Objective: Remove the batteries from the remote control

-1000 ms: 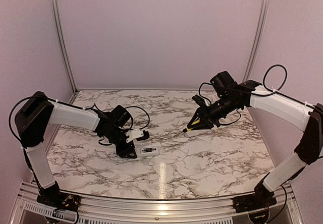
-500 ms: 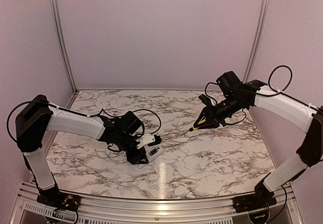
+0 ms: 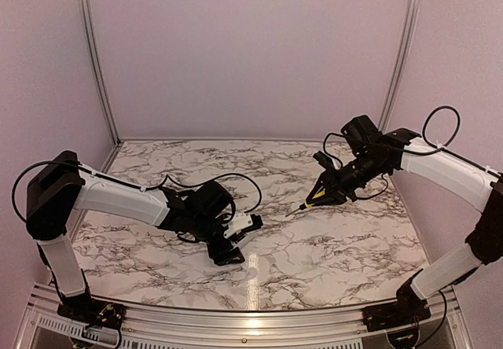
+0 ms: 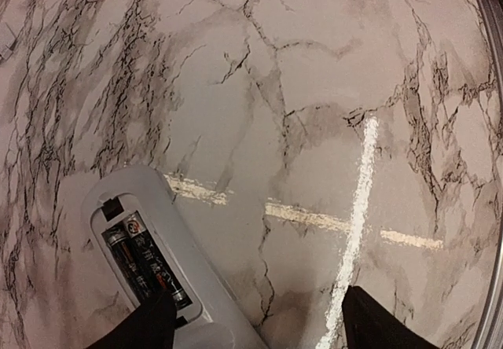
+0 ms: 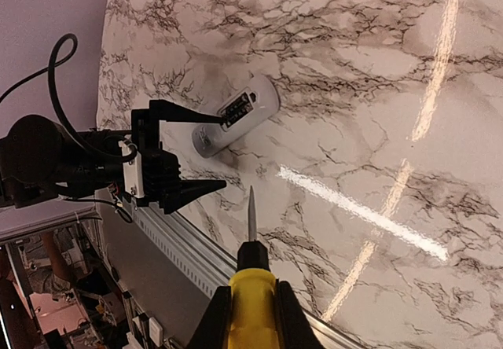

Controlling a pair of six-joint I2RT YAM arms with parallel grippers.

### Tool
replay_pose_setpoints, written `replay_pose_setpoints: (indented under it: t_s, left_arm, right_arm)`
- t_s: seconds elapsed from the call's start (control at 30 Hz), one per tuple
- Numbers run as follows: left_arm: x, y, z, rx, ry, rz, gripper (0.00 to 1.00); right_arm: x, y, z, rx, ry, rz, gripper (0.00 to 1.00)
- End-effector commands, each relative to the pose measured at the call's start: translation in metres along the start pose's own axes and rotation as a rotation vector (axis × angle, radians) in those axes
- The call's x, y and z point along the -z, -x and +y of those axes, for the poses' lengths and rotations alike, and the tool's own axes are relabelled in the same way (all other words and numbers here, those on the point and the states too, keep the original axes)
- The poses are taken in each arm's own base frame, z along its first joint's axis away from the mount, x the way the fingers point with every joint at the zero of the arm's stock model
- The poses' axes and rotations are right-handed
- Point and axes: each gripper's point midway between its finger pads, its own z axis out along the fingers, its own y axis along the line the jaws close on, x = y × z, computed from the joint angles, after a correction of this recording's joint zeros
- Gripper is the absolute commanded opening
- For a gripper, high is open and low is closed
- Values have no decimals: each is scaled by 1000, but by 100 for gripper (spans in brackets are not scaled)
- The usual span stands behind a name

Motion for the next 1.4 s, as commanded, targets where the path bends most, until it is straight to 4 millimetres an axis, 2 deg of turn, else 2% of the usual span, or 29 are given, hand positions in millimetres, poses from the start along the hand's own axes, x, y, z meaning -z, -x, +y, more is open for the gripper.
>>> replay_pose_setpoints:
  t_s: [0.0,0.23,0.5,0.63,0.8,0.9,1.03,1.37]
  left_arm:
    - [-7,6,3,4,6,-18,80]
    - [1,13,1,-20,5,-67,98]
    - [15,16,-4,-39,21,-169,99]
    - [22,17,8,-4,104,-221,99]
    - [47,23,24,79,226,-329,99]
    - [53,14,29,134,272,-352,99]
    - [51,-1,29,179,284,-362,98]
    - [47,-17,37,311,330,-437,96]
  right_arm:
    - [9,1,0,14,-8,-35,0]
    - [9,3,1,15,-4,-45,0]
    - [8,11,6,19,11,-59,0]
    - [9,12,7,15,11,-63,0]
    - [11,12,7,2,10,-73,0]
    - [10,12,7,-6,12,-77,0]
    - [9,14,7,-16,16,-80,0]
    - [11,19,11,-25,10,-77,0]
